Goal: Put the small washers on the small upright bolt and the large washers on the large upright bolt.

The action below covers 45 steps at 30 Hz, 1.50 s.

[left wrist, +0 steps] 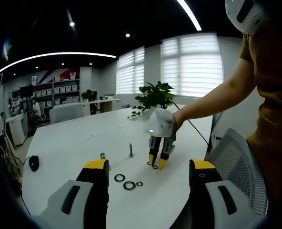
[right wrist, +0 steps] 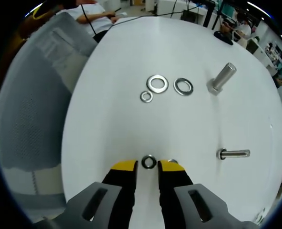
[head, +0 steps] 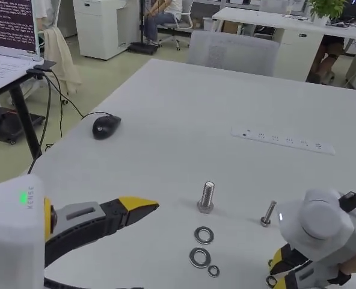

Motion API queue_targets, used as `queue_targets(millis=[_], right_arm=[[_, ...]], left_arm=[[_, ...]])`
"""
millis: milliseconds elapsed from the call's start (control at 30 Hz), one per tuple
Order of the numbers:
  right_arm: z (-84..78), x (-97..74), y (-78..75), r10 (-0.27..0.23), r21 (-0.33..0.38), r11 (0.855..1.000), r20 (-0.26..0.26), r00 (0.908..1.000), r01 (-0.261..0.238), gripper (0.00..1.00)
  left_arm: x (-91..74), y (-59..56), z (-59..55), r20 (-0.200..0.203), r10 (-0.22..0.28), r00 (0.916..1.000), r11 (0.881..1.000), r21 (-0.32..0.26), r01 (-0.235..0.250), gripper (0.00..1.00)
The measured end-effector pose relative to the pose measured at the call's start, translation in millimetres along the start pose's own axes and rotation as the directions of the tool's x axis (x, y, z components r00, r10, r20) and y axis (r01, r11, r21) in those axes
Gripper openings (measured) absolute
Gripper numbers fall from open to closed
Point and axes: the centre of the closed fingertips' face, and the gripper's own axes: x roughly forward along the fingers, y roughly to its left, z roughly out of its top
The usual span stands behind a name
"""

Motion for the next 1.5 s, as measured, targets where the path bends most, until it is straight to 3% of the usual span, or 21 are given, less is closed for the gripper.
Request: queue_targets(millis=[233, 1000, 1100, 1500], right_arm=[[0.1, 0.0, 0.6, -0.005, -0.026, 1.000, -0.020, 0.9998, 0.005, 0.14], [0.8, -1.4, -1.1, 0.000, 0.004, 1.000, -0.031, 0.9995, 0.000, 0.11], [8.5, -8.3, 0.9, 0.011, 0.026, 1.000, 0.007, 0.9999, -0.011, 0.11], [5.2, -41.6, -23.1, -0.053, 0.027, 0.998, 0.012, 0.9985, 0.052, 0.11]], left_arm=[[3.0, 1.3, -2.6, -0.004, -0.002, 1.0000, 1.000, -0.006, 0.002, 0.68], [6.6, 6.1, -10.8, -0.023, -0.004, 0.9997, 1.000, -0.014, 0.004, 0.68], [6.3, 7.0, -12.8, -0.029, -0.001, 0.9996, 1.000, -0.014, 0.000, 0.68], [11.1, 7.4, -14.9, -0.033, -0.005, 0.9994, 1.000, -0.012, 0.004, 0.68]])
